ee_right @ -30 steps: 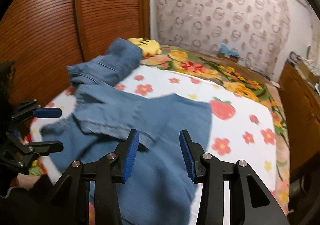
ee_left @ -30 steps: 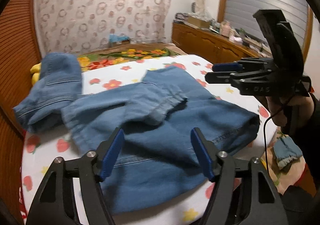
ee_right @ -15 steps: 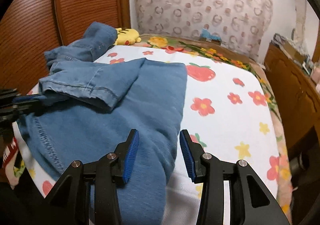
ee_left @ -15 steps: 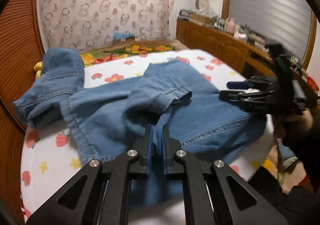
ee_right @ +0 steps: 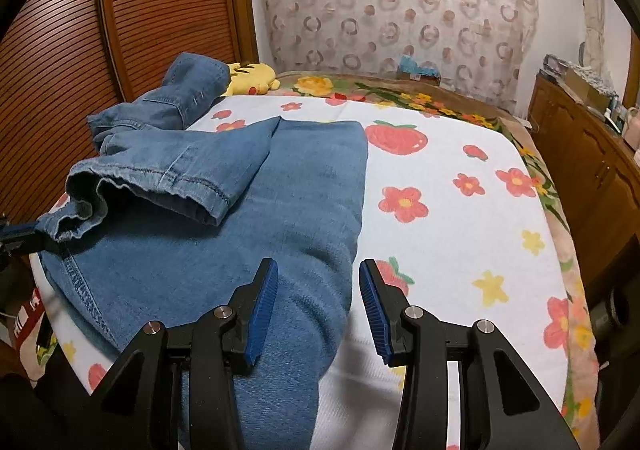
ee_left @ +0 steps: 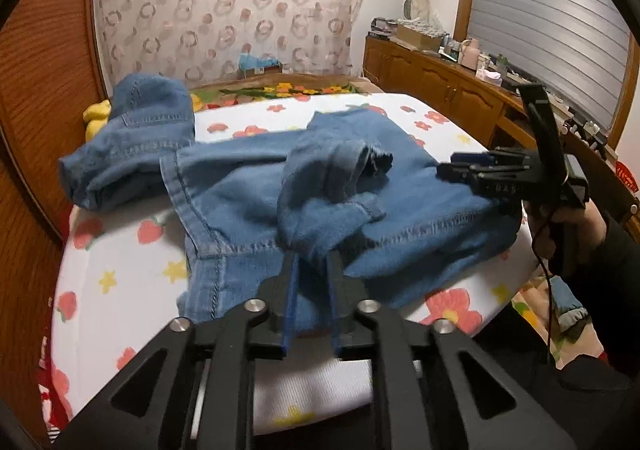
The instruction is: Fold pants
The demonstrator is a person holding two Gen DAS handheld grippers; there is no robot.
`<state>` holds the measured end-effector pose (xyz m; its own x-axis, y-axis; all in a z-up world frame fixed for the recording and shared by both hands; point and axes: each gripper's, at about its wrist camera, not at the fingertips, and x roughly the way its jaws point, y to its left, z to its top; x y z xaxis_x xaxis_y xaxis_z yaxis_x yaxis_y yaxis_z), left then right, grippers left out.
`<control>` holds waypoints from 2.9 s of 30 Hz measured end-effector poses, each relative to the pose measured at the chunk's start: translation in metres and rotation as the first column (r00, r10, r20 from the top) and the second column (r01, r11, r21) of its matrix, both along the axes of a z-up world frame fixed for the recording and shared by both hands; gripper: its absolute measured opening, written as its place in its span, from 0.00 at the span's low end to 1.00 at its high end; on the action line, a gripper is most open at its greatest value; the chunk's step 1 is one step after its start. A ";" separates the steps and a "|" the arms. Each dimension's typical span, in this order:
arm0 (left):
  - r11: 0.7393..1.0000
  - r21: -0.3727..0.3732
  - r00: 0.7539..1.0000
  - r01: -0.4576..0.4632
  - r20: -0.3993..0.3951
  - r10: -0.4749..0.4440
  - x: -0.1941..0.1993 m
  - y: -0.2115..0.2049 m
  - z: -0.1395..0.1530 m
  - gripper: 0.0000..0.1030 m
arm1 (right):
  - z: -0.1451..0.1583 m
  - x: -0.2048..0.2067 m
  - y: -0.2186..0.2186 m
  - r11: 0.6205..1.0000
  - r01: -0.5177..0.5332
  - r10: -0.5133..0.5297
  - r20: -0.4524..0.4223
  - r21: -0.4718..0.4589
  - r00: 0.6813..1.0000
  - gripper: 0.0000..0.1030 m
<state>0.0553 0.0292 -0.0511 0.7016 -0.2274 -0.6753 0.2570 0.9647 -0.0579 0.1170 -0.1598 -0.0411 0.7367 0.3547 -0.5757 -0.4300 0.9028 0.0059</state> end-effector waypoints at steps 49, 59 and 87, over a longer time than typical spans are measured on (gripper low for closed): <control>0.996 -0.090 0.998 -0.029 0.054 0.034 -0.005 0.042 -0.009 0.06 | 0.039 0.061 0.101 0.959 -0.244 0.237 -0.064 -0.147 0.970 0.07; 0.989 -0.144 0.999 -0.037 0.016 0.039 -0.022 0.055 -0.023 0.06 | 0.078 0.060 0.171 0.922 -0.369 0.375 0.034 -0.117 0.926 0.07; 0.996 -0.058 0.995 -0.075 0.059 0.078 0.014 0.060 0.008 0.74 | 0.056 0.022 0.066 0.985 -0.171 0.170 0.093 -0.003 0.981 0.40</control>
